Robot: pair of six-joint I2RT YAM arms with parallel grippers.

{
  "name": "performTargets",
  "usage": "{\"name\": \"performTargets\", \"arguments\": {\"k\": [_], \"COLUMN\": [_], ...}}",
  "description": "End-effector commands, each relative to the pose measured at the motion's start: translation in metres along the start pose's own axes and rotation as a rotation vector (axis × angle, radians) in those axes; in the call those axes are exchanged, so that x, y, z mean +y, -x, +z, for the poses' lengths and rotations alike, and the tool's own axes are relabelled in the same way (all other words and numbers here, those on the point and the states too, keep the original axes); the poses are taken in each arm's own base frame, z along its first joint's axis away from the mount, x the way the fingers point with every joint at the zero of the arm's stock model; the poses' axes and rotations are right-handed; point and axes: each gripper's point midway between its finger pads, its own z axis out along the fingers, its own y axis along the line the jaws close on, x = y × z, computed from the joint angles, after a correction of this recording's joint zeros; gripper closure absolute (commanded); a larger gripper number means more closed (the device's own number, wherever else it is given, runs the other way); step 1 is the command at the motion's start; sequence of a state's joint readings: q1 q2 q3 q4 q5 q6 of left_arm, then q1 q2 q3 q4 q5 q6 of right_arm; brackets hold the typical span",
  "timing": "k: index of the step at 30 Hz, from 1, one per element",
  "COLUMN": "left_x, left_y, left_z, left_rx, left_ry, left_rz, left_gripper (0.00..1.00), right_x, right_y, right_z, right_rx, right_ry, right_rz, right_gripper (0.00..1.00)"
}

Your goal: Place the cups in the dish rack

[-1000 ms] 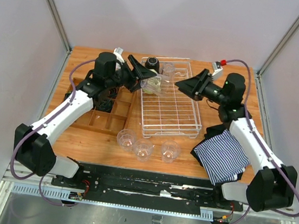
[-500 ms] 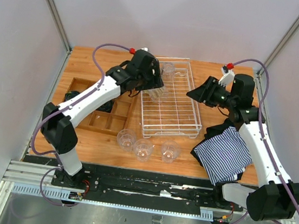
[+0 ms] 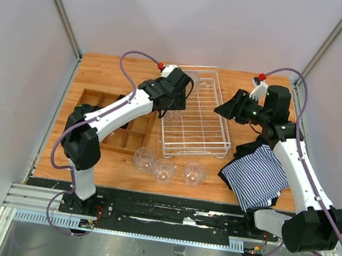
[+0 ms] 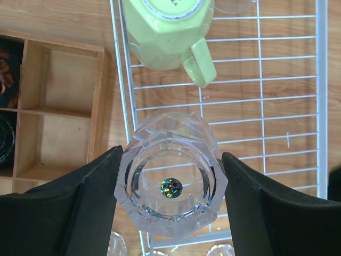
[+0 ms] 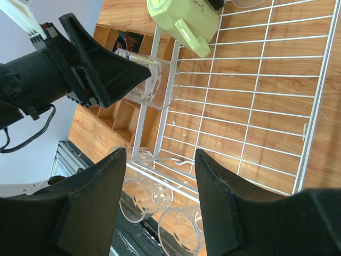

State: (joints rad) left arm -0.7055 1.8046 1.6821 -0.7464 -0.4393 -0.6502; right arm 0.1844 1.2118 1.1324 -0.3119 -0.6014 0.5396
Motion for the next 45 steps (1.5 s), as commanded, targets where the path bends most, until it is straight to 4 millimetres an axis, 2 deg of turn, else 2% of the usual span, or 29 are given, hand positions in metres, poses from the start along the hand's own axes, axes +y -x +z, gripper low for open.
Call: {"name": "performTargets", "arguments": {"k": [1, 15, 20, 22, 26, 33, 41, 45], "left_x": [0.003, -0.012, -0.011, -0.01, -0.007, -0.005, -0.005, -0.003], "left_y": [0.003, -0.01, -0.011, -0.011, -0.007, -0.007, -0.019, -0.026], "left_z": [0.015, 0.053, 0.059, 0.06, 0.06, 0.062, 0.07, 0.072], "left_rx": [-0.045, 0.001, 0.008, 0.006, -0.002, 0.014, 0.06, 0.077], "left_ry": [0.059, 0.079, 0.101, 0.106, 0.13, 0.161, 0.17, 0.169], "left_rz": [0.013, 0.069, 0.082, 0.082, 0.091, 0.115, 0.121, 0.117], "left_gripper": [0.99, 0.97, 0.8, 0.63, 0.47, 0.31, 0.29, 0.24], "right_x": [-0.005, -0.02, -0.022, -0.021, -0.021, -0.023, -0.023, -0.023], "right_y": [0.003, 0.001, 0.003, 0.003, 0.004, 0.0, 0.001, 0.0], "right_z": [-0.003, -0.006, -0.005, -0.005, -0.003, 0.0, 0.0, -0.001], "right_rx": [-0.011, -0.01, -0.01, -0.008, -0.003, 0.016, 0.012, 0.013], "right_ry": [-0.006, -0.011, -0.005, -0.001, 0.003, 0.008, 0.006, 0.007], "right_rz": [-0.02, 0.007, 0.008, 0.006, 0.006, 0.024, 0.023, 0.023], "right_gripper": [0.45, 0.45, 0.45, 0.45, 0.44, 0.43, 0.43, 0.43]}}
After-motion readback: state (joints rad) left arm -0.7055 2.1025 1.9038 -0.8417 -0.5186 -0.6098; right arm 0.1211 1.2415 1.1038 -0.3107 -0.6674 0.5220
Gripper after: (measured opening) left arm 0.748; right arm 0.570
